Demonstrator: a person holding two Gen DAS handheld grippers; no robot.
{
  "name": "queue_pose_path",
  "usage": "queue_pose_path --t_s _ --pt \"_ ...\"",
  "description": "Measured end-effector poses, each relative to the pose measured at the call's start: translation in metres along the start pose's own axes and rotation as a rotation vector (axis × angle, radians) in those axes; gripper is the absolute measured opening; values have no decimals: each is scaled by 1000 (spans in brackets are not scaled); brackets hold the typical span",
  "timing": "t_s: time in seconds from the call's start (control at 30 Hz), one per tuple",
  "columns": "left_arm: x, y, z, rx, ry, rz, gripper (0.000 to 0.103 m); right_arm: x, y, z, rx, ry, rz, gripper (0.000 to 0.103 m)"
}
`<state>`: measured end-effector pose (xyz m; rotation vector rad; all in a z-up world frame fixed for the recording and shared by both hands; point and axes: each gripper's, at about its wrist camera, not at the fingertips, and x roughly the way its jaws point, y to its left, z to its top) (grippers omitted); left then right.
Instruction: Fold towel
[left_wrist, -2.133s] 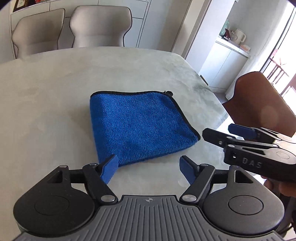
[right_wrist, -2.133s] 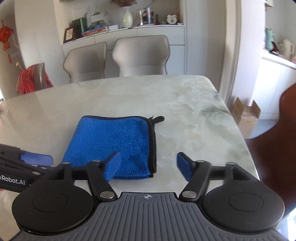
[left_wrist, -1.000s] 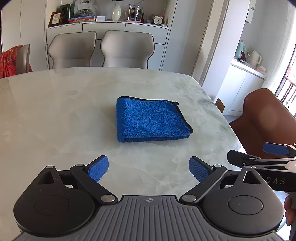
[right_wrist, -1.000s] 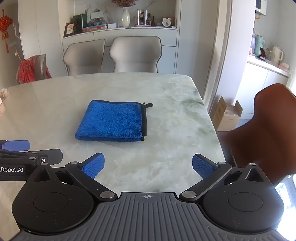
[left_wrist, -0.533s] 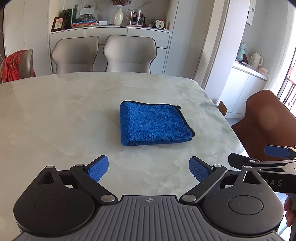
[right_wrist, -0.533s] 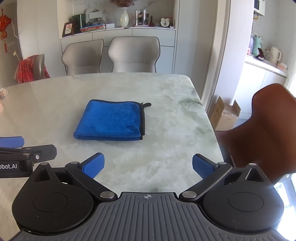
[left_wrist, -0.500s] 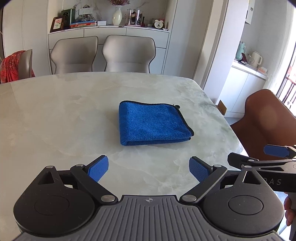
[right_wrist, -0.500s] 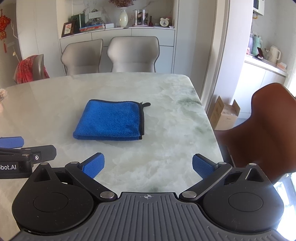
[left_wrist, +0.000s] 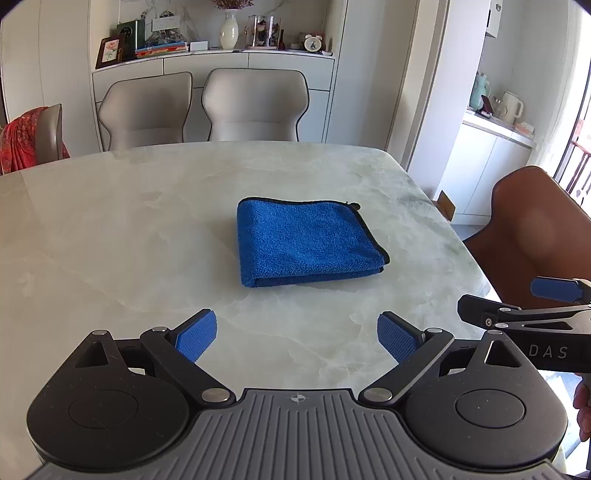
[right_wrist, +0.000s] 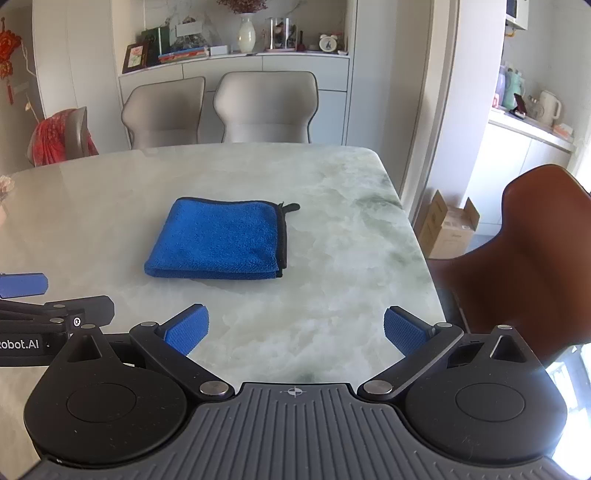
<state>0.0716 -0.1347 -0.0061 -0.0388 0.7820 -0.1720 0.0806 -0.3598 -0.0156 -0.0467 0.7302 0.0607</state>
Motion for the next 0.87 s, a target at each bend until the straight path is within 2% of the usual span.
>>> queue_pose_path --t_s 0.23,0.43,0.87 --pt "2 -2 1 24 1 6 96 0 -1 0 3 1 -1 102" --pt "3 1 3 -2 4 9 96 2 0 -1 2 5 1 102" --pt "4 3 3 12 1 33 96 4 -3 -1 9 13 -3 102"
